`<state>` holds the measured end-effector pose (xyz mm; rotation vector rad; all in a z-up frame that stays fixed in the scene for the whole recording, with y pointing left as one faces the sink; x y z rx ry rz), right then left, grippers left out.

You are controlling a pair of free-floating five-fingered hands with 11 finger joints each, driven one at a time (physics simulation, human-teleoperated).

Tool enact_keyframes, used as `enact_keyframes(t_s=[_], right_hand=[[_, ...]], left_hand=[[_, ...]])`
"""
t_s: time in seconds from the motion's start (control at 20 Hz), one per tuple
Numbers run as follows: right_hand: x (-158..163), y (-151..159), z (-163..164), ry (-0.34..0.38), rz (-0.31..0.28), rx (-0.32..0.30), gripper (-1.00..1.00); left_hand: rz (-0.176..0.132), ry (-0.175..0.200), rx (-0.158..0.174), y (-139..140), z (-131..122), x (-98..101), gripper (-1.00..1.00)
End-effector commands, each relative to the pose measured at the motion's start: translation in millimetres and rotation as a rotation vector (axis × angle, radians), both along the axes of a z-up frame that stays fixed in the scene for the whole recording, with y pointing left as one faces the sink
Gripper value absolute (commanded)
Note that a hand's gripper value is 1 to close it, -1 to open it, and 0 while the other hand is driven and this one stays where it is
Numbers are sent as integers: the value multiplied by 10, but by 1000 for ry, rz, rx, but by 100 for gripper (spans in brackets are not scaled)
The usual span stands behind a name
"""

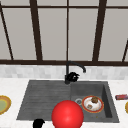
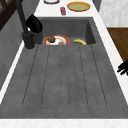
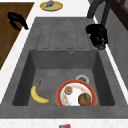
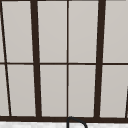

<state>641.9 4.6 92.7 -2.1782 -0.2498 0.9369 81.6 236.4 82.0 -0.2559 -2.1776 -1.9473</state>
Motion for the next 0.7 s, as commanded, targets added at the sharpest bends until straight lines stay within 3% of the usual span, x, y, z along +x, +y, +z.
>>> enact_keyframes(t_s=[0.0,0.15,0.65], right_hand=[[-36,312,-81,0,0,-16,100],[-34,330,-104,-1,-2,-48,100],[-21,350,-143,-49,-29,-52,100]], left_hand=[[0,0,0,0,0,0,0],[0,0,0,0,0,0,0],[0,0,0,0,0,0,0]])
